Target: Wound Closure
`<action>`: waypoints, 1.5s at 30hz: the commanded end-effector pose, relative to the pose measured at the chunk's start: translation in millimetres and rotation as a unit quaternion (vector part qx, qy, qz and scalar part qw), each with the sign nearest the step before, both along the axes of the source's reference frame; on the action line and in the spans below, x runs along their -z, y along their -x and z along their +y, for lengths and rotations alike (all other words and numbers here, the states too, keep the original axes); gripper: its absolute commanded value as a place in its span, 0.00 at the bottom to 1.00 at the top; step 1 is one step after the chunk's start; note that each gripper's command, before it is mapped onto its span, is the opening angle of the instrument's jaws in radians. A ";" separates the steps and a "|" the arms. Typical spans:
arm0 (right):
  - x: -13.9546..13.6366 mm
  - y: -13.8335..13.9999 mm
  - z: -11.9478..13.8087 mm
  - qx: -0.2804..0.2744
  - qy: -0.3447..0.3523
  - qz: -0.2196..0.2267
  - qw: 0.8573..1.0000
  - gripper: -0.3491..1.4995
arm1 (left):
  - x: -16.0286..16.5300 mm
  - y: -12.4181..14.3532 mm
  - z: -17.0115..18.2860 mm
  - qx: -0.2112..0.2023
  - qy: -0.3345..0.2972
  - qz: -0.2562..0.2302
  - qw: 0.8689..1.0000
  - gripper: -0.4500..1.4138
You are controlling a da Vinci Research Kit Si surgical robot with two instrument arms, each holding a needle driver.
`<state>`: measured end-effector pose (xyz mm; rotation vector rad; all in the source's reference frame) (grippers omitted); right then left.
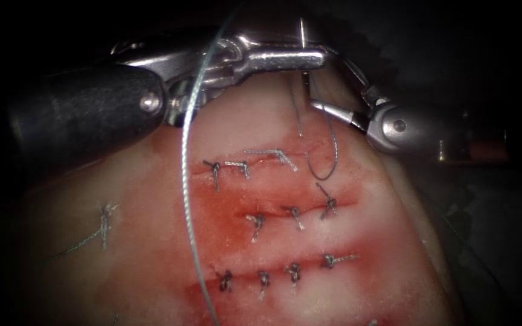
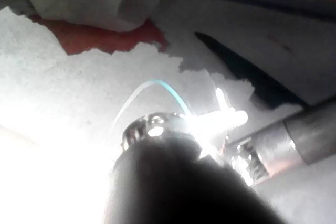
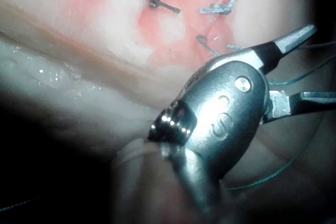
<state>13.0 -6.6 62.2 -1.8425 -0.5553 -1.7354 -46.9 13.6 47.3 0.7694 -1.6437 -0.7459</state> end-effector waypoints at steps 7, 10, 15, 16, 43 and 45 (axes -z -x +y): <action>-0.8 3.3 0.5 -0.094 -0.133 0.017 0.987 0.61 | -0.8 1.6 -1.5 -0.043 0.123 0.022 0.991 0.00; 0.6 3.7 -0.7 -0.122 -0.241 0.156 0.950 0.53 | -2.0 1.7 -2.3 -0.050 0.202 0.037 0.977 0.00; 3.1 2.8 -4.5 -0.086 -0.401 0.280 0.868 0.53 | -3.6 1.9 -4.1 -0.102 0.344 0.084 0.930 0.00; 3.4 2.5 -5.0 -0.084 -0.414 0.286 0.860 0.53 | -3.9 2.0 -4.4 -0.109 0.373 0.085 0.917 0.00; 0.4 -2.9 -6.6 -0.029 -0.464 0.321 0.825 0.51 | -6.3 1.9 -12.5 -0.238 0.517 -0.008 0.822 0.00; 0.3 -3.1 -6.7 -0.024 -0.464 0.320 0.826 0.50 | -6.4 1.9 -12.5 -0.238 0.518 -0.008 0.822 0.00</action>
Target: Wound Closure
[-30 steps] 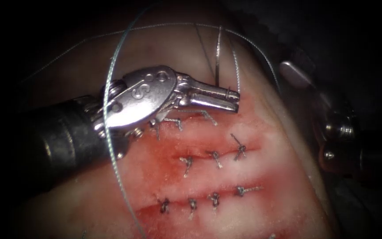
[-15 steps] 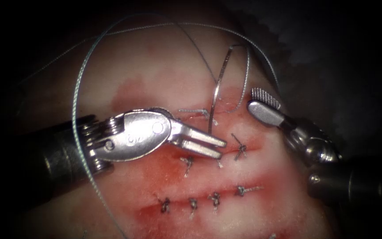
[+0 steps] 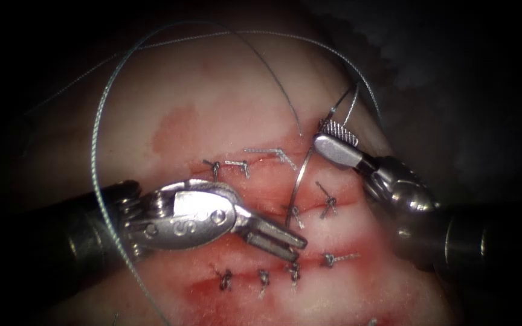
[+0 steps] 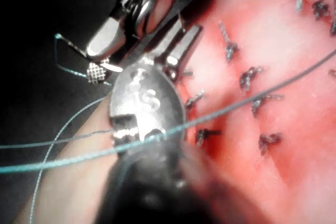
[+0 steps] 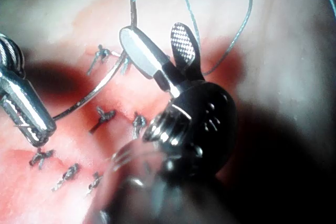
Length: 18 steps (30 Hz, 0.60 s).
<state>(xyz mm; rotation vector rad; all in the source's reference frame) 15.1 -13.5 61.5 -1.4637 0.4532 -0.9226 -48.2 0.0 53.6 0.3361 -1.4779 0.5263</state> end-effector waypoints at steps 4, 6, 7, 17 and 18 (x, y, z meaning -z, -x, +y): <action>-0.3 -1.6 0.2 0.006 0.001 0.006 1.000 0.48 | -0.4 0.6 0.8 -0.001 0.004 0.000 1.000 0.00; -0.2 -1.9 0.2 0.009 0.002 0.008 1.000 0.47 | -0.7 0.5 0.6 -0.002 0.010 0.001 1.000 0.00; -0.2 -2.0 0.2 0.012 0.003 0.009 1.000 0.47 | -0.9 0.5 0.5 -0.003 0.010 0.001 1.000 0.00; 0.3 -2.3 -0.4 0.027 0.005 0.015 1.000 0.46 | -1.7 0.0 0.6 -0.004 0.011 0.017 1.000 0.00; 0.4 -2.4 -0.4 0.028 0.005 0.016 0.999 0.46 | -1.7 -0.1 0.6 -0.005 0.012 0.018 1.000 0.00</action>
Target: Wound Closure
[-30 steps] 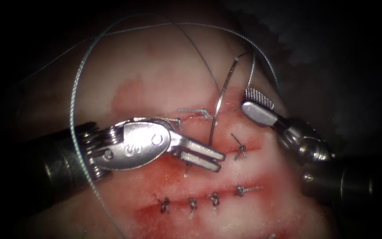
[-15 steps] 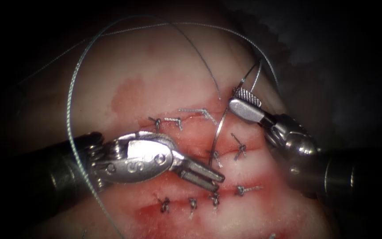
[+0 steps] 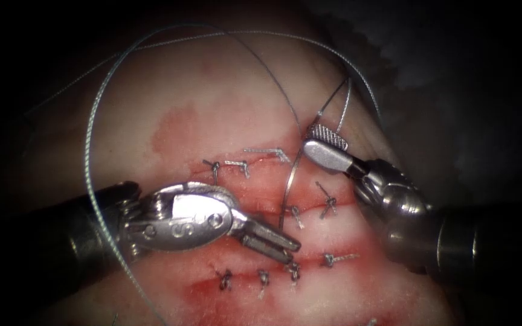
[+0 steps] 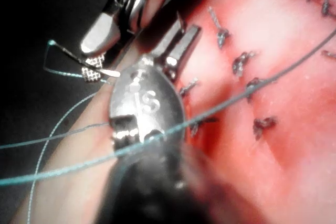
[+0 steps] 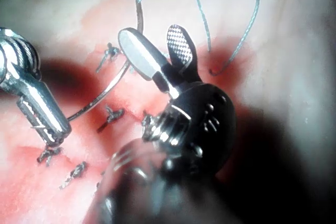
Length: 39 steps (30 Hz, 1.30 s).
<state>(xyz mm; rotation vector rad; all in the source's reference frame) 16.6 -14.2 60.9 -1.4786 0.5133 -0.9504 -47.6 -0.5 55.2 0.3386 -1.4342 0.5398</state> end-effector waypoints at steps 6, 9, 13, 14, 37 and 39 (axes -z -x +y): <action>-0.3 -1.6 0.3 0.003 0.002 0.003 1.000 0.46 | -0.2 0.6 0.7 -0.001 0.006 0.003 1.000 0.00; -0.3 -1.9 0.3 0.004 0.002 0.004 1.000 0.46 | -0.3 0.7 0.6 -0.001 0.006 0.003 1.000 0.00; -0.3 -2.1 0.6 0.009 0.002 0.006 1.000 0.35 | -0.4 0.7 0.4 -0.004 0.009 0.007 1.000 0.00; -0.3 -2.0 0.7 0.012 0.003 0.008 1.000 0.26 | -0.5 0.7 0.5 -0.004 0.009 0.008 1.000 0.00; -3.7 2.9 7.5 0.097 0.403 -0.186 0.891 0.00 | 3.4 -4.1 14.7 0.229 -0.431 0.188 0.852 0.00; -3.2 4.3 10.0 0.020 0.600 -0.254 0.758 0.00 | 0.7 -5.0 14.8 0.266 -0.476 0.216 0.810 0.00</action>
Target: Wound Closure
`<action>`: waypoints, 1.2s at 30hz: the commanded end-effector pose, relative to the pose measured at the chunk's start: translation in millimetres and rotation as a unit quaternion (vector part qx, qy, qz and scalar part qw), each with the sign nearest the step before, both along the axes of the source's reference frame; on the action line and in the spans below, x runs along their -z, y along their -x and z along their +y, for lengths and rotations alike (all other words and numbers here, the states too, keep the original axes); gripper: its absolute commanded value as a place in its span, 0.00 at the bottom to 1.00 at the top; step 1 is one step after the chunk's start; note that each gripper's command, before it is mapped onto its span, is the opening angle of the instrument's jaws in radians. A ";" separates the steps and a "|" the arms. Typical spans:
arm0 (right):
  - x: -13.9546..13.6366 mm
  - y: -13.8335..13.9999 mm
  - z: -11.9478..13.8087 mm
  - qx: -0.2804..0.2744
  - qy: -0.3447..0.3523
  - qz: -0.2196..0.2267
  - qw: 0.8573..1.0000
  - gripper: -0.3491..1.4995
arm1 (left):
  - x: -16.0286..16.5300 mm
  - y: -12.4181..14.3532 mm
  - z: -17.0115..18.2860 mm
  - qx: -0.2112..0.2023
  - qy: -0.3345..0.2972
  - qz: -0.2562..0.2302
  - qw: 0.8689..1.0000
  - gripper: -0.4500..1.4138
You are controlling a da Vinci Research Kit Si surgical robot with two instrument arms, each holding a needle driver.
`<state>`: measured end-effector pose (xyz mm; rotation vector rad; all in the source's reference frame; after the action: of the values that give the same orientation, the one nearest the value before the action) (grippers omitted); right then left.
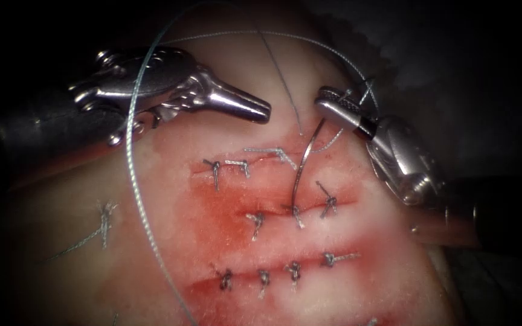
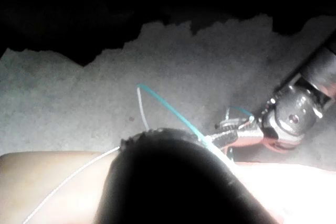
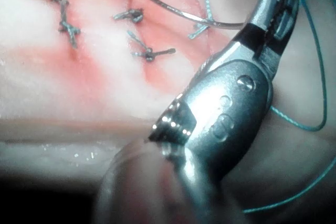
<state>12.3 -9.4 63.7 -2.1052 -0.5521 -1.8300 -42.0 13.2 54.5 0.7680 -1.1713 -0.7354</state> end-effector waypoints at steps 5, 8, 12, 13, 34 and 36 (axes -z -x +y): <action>2.3 0.9 7.1 0.010 0.119 0.066 0.991 0.00 | -5.7 0.5 -0.6 0.000 0.006 0.069 0.998 0.00; 3.7 1.1 7.9 0.034 0.134 0.073 0.988 0.00 | -9.4 1.3 -2.7 0.000 -0.040 0.109 0.993 0.00; 3.8 1.0 8.9 0.074 0.158 0.081 0.981 0.00 | -11.7 3.6 -3.8 -0.019 -0.050 0.111 0.992 0.00; 3.6 0.7 9.1 0.102 0.172 0.085 0.976 0.00 | -12.1 4.8 -3.6 -0.027 -0.053 0.110 0.992 0.00; 0.9 -0.7 9.4 0.148 0.141 0.027 0.979 0.00 | -16.1 7.1 -2.8 -0.041 -0.054 0.127 0.990 0.00; 1.0 -0.6 9.4 0.149 0.141 0.027 0.978 0.00 | -17.2 7.0 -3.2 -0.044 -0.062 0.140 0.987 0.00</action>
<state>12.2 -0.6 62.4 -2.5243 -0.5210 -1.9490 -48.5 8.5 72.2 0.7962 -0.8289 -0.8155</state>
